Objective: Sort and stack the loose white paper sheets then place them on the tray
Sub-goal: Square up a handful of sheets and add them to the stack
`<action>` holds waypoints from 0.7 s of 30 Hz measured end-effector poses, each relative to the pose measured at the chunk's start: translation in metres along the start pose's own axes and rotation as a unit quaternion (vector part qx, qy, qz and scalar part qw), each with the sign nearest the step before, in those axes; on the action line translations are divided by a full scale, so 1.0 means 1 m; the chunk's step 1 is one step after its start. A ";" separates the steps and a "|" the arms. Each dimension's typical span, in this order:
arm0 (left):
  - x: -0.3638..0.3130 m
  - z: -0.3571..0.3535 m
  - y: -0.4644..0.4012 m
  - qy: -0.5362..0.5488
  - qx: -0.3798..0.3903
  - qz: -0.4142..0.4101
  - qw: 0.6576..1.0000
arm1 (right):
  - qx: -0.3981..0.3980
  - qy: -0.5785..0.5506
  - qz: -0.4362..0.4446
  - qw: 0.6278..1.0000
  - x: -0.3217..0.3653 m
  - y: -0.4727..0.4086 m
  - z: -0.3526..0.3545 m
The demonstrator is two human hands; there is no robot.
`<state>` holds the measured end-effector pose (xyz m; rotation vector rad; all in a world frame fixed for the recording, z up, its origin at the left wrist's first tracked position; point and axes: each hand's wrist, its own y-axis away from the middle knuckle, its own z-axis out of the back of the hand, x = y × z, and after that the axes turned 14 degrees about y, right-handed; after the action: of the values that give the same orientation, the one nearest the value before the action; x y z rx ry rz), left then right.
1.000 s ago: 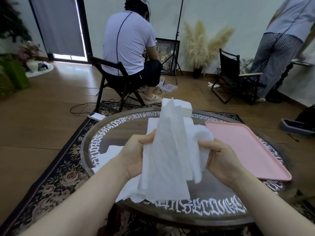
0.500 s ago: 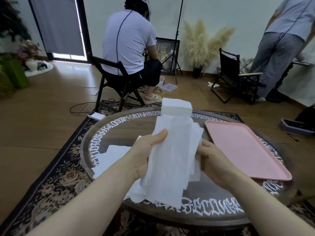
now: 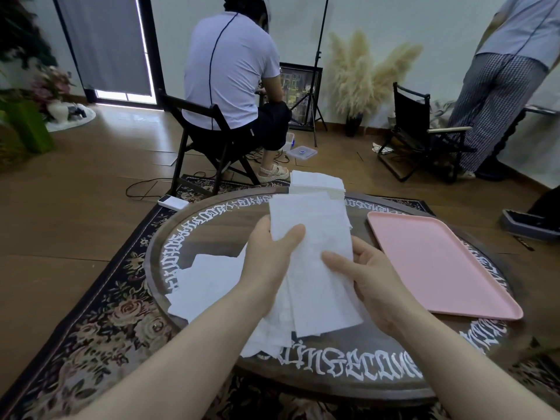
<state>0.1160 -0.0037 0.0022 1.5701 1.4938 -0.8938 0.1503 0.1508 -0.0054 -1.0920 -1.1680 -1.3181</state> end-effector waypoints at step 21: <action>0.001 0.002 0.001 0.167 0.097 0.073 0.978 | -0.042 0.036 0.133 0.989 0.004 0.010 0.006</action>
<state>0.1166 -0.0053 -0.0001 2.0264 1.5272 -0.7326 0.1605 0.1563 0.0000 -1.2062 -0.8847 -1.1954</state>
